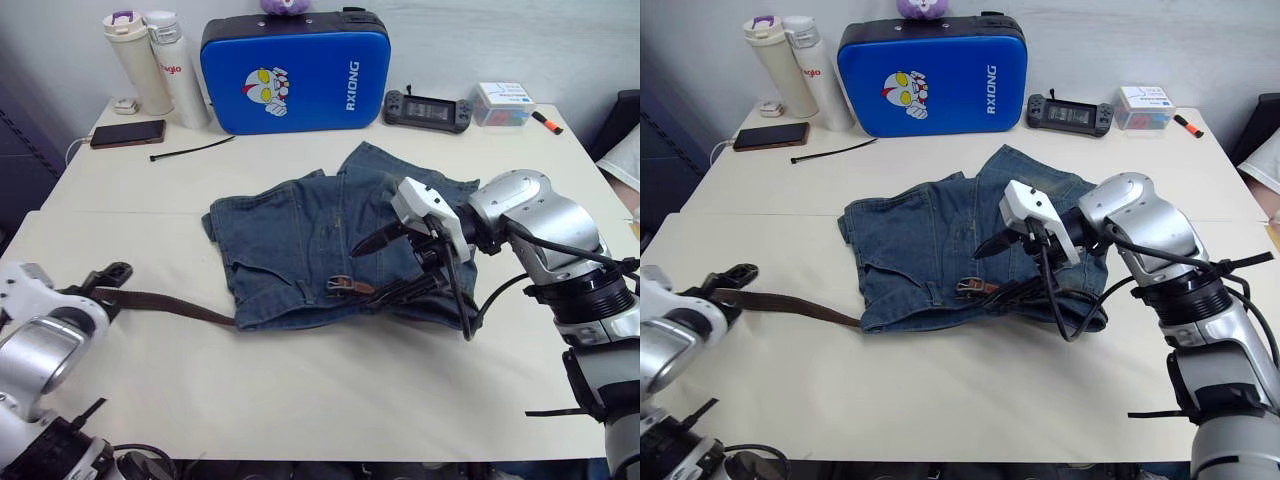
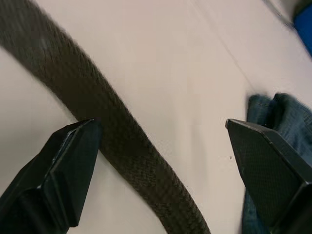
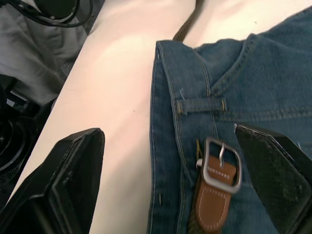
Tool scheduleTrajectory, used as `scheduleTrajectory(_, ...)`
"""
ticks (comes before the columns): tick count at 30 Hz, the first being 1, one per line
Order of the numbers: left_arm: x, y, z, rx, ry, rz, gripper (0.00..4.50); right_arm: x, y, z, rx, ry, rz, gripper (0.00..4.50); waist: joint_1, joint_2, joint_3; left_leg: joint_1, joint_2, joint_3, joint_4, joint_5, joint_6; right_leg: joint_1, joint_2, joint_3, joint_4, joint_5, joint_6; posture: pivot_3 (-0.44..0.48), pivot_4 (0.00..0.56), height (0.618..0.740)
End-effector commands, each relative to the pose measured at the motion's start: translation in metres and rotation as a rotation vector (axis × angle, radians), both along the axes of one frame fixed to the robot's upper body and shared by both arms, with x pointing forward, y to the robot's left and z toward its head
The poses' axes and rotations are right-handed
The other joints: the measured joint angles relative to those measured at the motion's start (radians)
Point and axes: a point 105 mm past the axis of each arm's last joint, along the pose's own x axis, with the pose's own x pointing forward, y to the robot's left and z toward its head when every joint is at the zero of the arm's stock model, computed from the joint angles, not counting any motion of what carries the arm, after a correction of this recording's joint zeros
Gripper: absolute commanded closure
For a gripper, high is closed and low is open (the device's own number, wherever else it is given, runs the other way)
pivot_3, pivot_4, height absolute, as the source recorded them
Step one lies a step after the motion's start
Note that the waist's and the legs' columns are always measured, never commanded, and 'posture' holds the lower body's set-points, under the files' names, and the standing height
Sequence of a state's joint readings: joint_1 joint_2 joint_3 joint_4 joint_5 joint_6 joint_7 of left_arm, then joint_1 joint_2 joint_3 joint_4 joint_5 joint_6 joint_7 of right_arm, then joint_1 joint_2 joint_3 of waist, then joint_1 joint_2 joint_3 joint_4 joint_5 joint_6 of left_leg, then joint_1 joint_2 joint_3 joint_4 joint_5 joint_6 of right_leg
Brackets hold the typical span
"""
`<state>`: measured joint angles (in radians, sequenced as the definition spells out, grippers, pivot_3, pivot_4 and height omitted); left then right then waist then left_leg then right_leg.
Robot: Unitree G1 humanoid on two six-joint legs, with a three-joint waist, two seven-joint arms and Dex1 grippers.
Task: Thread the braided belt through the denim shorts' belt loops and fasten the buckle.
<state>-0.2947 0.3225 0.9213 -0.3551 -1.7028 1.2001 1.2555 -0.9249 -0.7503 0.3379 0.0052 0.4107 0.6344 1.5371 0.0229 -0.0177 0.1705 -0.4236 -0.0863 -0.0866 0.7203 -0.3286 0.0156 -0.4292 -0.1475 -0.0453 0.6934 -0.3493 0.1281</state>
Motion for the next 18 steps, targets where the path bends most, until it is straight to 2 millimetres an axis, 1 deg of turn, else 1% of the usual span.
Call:
scheduleTrajectory(1, 0.006, -0.009, -0.001, -0.058, 0.085, 0.044, 0.02, -0.005, -0.005, 0.009, 0.016, -0.052, 0.001, 0.0, 0.002, 0.0, 0.0, 0.001, 0.0, 0.0, 0.001, 0.0, 0.0, 0.0, 0.0, 0.0, 0.0, 0.0, 0.0, 0.0, 0.15, 0.677)
scheduleTrajectory(3, 0.003, -0.007, -0.007, -0.064, 0.145, 0.07, 0.02, -0.006, -0.006, 0.009, 0.018, -0.06, -0.01, 0.0, 0.001, 0.0, 0.0, 0.0, 0.0, 0.0, 0.002, 0.0, 0.0, 0.0, 0.0, 0.001, 0.0, 0.0, 0.0, 0.0, 0.15, 0.677)
scheduleTrajectory(5, -0.004, -0.002, -0.019, -0.071, 0.22, 0.118, 0.02, -0.006, -0.009, 0.01, 0.021, -0.071, -0.027, 0.0, 0.0, 0.0, 0.0, 0.001, -0.001, 0.001, 0.0, 0.0, 0.0, 0.0, 0.0, 0.003, 0.0, 0.0, 0.0, 0.0, 0.15, 0.677)
scheduleTrajectory(6, -0.006, -0.001, -0.023, -0.083, 0.247, 0.139, 0.27, -0.005, -0.01, 0.01, 0.023, -0.081, -0.041, 0.0, 0.0, 0.0, 0.0, 0.001, -0.001, 0.001, 0.0, 0.0, 0.0, 0.0, 0.0, 0.003, 0.0, 0.0, 0.0, 0.0, 0.15, 0.677)
scheduleTrajectory(8, -0.007, -0.001, -0.026, -0.101, 0.26, 0.154, 0.9, -0.003, -0.01, 0.009, 0.025, -0.093, -0.056, 0.0, 0.0, 0.0, 0.0, 0.002, -0.002, 0.001, -0.001, 0.0, 0.0, -0.001, 0.0, 0.006, 0.0, 0.0, 0.0, 0.0, 0.15, 0.677)
scheduleTrajectory(10, -0.007, -0.003, -0.027, -0.126, 0.261, 0.17, 1.63, 0.0, -0.011, 0.01, 0.026, -0.106, -0.072, 0.0, 0.002, 0.0, 0.0, 0.003, -0.002, 0.001, -0.001, 0.0, 0.0, 0.0, 0.001, 0.006, -0.001, 0.0, 0.0, 0.0, 0.15, 0.677)
scheduleTrajectory(11, -0.006, -0.003, -0.026, -0.131, 0.26, 0.177, 2.11, 0.001, -0.011, 0.01, 0.026, -0.11, -0.078, 0.0, 0.002, 0.0, 0.0, 0.003, -0.002, 0.001, -0.001, 0.0, 0.0, 0.0, 0.0, 0.006, -0.001, 0.0, 0.0, 0.0, 0.15, 0.677)
scheduleTrajectory(13, -0.009, 0.005, -0.024, -0.11, 0.265, 0.22, 3.02, 0.005, -0.012, 0.011, 0.032, -0.129, -0.095, 0.0, 0.004, 0.0, 0.0, 0.002, -0.003, 0.001, 0.0, 0.0, 0.0, 0.0, 0.0, 0.007, -0.001, 0.0, 0.0, 0.0, 0.15, 0.677)
scheduleTrajectory(14, -0.01, 0.009, -0.023, -0.094, 0.262, 0.237, 3.38, 0.008, -0.012, 0.013, 0.036, -0.138, -0.105, 0.0, 0.005, 0.0, 0.0, 0.002, -0.003, 0.001, 0.0, 0.0, 0.0, 0.0, 0.0, 0.007, -0.001, 0.0, 0.0, 0.0, 0.15, 0.677)
scheduleTrajectory(16, -0.01, 0.013, -0.018, -0.049, 0.252, 0.248, 4.28, 0.013, -0.01, 0.016, 0.048, -0.173, -0.115, 0.0, 0.004, 0.0, 0.0, 0.002, -0.003, 0.001, 0.0, 0.0, 0.0, 0.0, 0.0, 0.008, -0.001, 0.0, 0.0, 0.0, 0.15, 0.677)
scheduleTrajectory(17, -0.008, 0.013, -0.015, -0.031, 0.238, 0.243, 4.47, 0.016, -0.008, 0.019, 0.062, -0.191, -0.124, 0.0, 0.003, 0.0, 0.0, 0.002, -0.003, 0.001, 0.0, 0.0, 0.0, 0.0, 0.0, 0.008, -0.001, 0.0, 0.0, 0.0, 0.15, 0.677)
scheduleTrajectory(18, -0.003, 0.01, -0.009, 0.013, 0.209, 0.208, 4.47, 0.023, -0.003, 0.028, 0.101, -0.225, -0.152, 0.0, 0.003, 0.0, 0.0, 0.002, -0.003, 0.001, 0.0, 0.0, 0.0, 0.0, 0.001, 0.008, -0.001, 0.0, 0.0, 0.0, 0.15, 0.677)
